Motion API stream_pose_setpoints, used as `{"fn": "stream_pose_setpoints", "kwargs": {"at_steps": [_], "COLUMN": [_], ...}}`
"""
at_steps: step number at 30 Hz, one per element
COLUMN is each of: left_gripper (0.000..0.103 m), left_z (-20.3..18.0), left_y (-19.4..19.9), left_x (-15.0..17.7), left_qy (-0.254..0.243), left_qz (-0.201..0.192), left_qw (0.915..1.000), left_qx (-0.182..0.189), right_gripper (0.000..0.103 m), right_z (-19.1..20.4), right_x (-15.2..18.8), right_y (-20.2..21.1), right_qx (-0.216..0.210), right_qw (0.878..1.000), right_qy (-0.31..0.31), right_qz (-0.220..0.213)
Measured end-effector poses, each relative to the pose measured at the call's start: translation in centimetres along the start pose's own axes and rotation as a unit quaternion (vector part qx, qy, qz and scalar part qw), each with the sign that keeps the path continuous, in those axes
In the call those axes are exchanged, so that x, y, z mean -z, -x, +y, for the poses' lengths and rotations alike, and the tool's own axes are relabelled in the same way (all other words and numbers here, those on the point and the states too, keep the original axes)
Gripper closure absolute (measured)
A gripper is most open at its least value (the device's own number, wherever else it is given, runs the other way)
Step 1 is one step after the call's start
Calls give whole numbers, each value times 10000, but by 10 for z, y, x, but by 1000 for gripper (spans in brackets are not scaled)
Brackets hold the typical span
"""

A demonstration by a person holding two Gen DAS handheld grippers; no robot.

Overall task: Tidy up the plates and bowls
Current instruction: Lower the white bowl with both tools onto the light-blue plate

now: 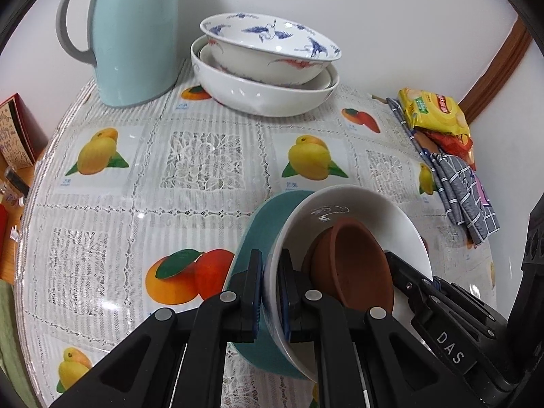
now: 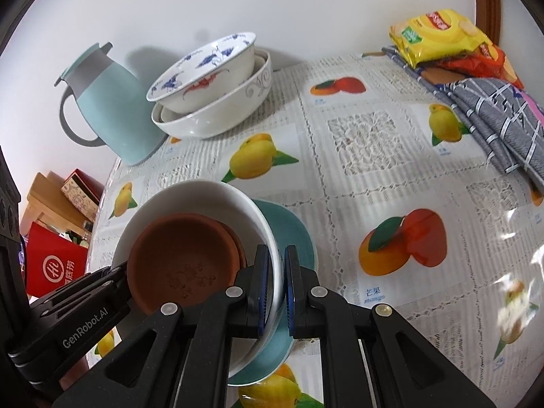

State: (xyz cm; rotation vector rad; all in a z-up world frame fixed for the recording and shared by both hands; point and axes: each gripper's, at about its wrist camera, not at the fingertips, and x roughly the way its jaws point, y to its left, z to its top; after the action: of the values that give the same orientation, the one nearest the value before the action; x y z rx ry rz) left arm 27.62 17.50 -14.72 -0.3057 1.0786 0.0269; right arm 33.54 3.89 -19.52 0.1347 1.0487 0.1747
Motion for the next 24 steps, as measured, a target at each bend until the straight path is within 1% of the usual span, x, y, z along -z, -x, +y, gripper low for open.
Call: {"fn": "stream_pose_setpoints", "kwargs": {"at_steps": [2,4,8,17,22,24], "left_gripper": [94,94,93,92,92,90], "left_z": [2,3,4,8,9,9], "left_y": [-6,-8,-9,-11,-10,-11], "left_x": [1,1,-1,-2,-2,-2], "left_qy": [22,5,-36,-26,-30,-35], "left_qz": [63,24,-3,-13,-6,-5], "left_qw": [10000,10000,10000,9997,9996,9997], "left_qx": [4,47,64,244,277,258], "right_gripper": [94,93,93,93,93,92], "right_z": [-1,-2,-1,-3,-1,-1], "right_x": [1,1,-1,-1,-2,-2], "right_y": [-7,-11,-11,-11,-12,-12], "right_qx": [0,-18,1,-100,-40,-15], "right_qw": [10000,9999,10000,9999,9998,9998], "right_qy": [-12,-38,20,81,189,208], "right_qz": [74,98,32,2,22,37]}}
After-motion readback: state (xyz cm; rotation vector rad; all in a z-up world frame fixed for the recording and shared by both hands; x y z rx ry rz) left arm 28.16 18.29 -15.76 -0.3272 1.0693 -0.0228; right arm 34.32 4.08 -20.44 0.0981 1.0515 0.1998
